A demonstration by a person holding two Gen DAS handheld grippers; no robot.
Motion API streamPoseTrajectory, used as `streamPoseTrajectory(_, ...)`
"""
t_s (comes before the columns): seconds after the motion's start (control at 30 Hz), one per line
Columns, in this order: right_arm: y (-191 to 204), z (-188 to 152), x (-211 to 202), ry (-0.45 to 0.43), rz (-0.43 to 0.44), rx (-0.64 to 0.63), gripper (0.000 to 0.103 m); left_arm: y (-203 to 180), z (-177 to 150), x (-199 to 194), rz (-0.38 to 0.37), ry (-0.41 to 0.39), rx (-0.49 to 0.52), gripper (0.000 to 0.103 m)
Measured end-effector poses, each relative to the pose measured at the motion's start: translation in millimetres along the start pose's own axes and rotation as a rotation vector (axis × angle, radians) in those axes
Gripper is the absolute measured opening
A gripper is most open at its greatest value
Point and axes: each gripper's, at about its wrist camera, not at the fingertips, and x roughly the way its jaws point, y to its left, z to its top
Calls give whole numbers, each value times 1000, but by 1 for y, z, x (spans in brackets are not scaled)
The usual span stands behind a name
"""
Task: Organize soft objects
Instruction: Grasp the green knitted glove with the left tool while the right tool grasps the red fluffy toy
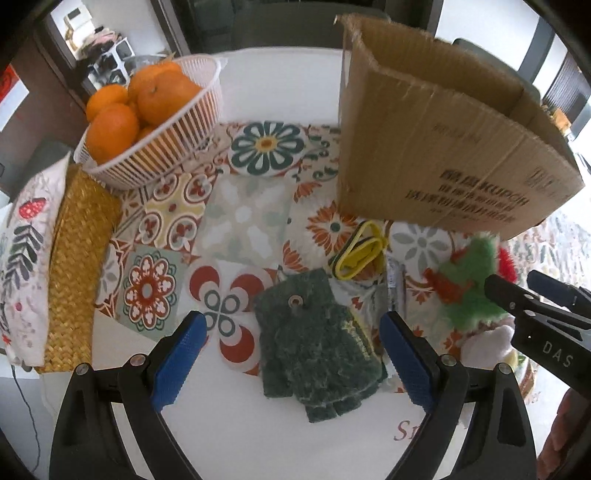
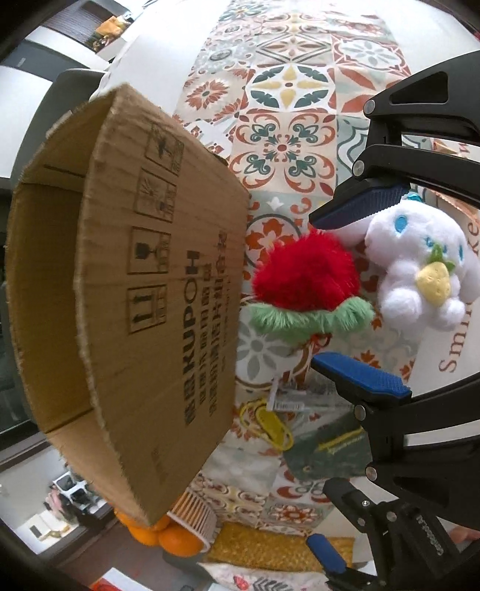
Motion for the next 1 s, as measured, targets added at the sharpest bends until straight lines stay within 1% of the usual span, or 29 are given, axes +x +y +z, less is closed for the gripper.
streamPoseTrajectory(0.1, 0, 2, 10, 22, -7, -14, 70, 0, 0, 14, -15, 38, -11, 96)
streamPoseTrajectory(0.27, -2, 3, 28, 57, -18, -29, 70, -3, -2, 36, -13, 90, -15, 96)
streamPoseTrajectory(0.37, 1, 3, 39, 76, -28, -50, 70, -3, -4, 46, 7, 112, -14, 96)
streamPoseTrajectory(0.5, 5, 1, 51, 92, -9, -64, 70, -3, -5, 59, -9, 137, -23, 96)
streamPoseTrajectory(0.6, 7, 2, 55, 83, 6, -78, 70, -2, -5, 67, -18, 144, -36, 95)
streamPoseTrajectory(0.67, 11, 2, 60, 90, 8, -87, 70, -1, -6, 72, -36, 152, -50, 92)
streamPoseTrajectory(0.77, 14, -1, 64, 96, 18, -92, 64, 0, -6, 77, -70, 162, -66, 81)
streamPoseTrajectory(0.8, 15, -1, 65, 96, 28, -85, 58, 1, -7, 79, -71, 159, -75, 77)
streamPoseTrajectory(0.83, 15, -2, 66, 95, 40, -78, 53, 2, -8, 80, -87, 161, -80, 75)
streamPoseTrajectory(0.9, 15, -5, 67, 89, 52, -70, 48, 3, -11, 81, -91, 150, -77, 70)
streamPoseTrajectory(1.0, 14, -7, 64, 70, 47, -66, 41, 4, -13, 80, -95, 135, -66, 58)
